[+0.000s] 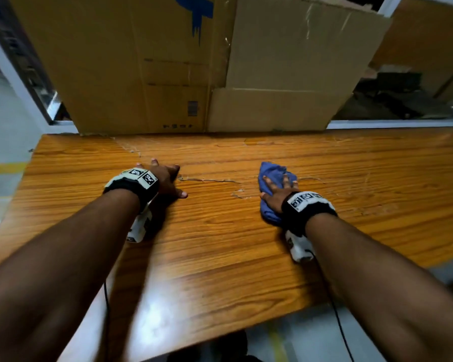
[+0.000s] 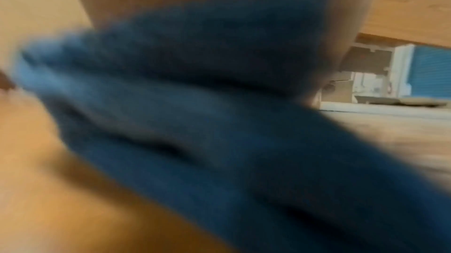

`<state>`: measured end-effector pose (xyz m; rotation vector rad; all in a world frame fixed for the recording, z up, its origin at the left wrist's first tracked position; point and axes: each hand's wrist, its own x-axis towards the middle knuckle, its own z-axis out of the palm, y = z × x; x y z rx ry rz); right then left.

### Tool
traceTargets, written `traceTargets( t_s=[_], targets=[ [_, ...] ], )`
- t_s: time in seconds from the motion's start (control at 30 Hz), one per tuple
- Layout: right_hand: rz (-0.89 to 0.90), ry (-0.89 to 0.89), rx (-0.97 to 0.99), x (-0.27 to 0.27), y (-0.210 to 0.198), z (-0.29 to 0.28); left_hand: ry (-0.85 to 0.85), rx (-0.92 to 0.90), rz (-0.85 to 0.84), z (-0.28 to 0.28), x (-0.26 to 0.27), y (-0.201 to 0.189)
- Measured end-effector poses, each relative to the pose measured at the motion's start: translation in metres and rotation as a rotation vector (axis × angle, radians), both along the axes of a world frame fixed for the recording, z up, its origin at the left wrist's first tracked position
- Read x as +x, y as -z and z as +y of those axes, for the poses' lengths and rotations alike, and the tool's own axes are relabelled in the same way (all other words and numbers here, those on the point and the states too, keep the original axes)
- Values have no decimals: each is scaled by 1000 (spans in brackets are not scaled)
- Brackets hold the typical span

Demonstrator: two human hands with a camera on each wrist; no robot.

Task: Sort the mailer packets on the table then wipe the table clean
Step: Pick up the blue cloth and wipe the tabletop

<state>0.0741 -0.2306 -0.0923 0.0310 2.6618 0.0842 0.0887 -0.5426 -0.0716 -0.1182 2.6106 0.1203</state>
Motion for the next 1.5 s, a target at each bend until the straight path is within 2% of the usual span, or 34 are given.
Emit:
traceTargets(
  t_s=[0.07, 0.17, 0.27, 0.33, 0.47, 0.53, 0.57, 0.6, 0.7, 0.8, 0.9, 1.03, 1.1, 1.17, 1.27, 1.33, 1.4, 1.5],
  targets=[
    [-7, -34, -44, 4, 8, -24, -3, 0, -10, -3, 2, -3],
    [-31, -338, -88, 37, 8, -79, 26, 57, -14, -5, 13, -8],
    [-77, -505, -139, 57, 5, -92, 13, 100, -33, 1, 30, -11],
    [-47, -472, -114, 46, 6, -68, -4, 101, -33, 5, 48, -10],
    [14, -145, 9, 10, 2, 1, -12, 28, -58, 13, 96, -6],
    [-15, -73, -8, 4, 4, 4, -42, -13, -80, 19, 124, -6],
    [-20, -100, -6, 6, 7, -8, -71, -34, -92, 24, 135, -7],
    [-21, -161, -9, 13, 9, -26, -105, -47, -100, 28, 145, -6],
    [-27, -510, -61, 64, 9, -89, -178, -54, -109, 39, 165, 8],
    [-57, -763, -71, 107, -4, -108, -230, -35, -104, 45, 178, 19],
    [-31, -692, -62, 86, -4, -73, -253, 6, -74, 44, 184, 19],
    [-5, -304, 2, 34, -5, 9, -273, 20, -66, 46, 183, 15],
    [-12, -218, 17, 27, -8, 20, -278, 6, -76, 47, 180, 13],
    [-22, -259, 17, 39, -3, 1, -285, -8, -94, 48, 179, 11],
    [-30, -524, -24, 86, 5, -38, -273, -34, -103, 47, 178, 13],
    [-75, -654, -70, 116, 5, -43, -275, -34, -96, 46, 179, 14],
    [-82, -651, -92, 123, -2, -26, -281, -20, -94, 46, 180, 14],
    [-48, -445, -11, 100, -5, 31, -273, -22, -96, 46, 182, 12]
  ],
)
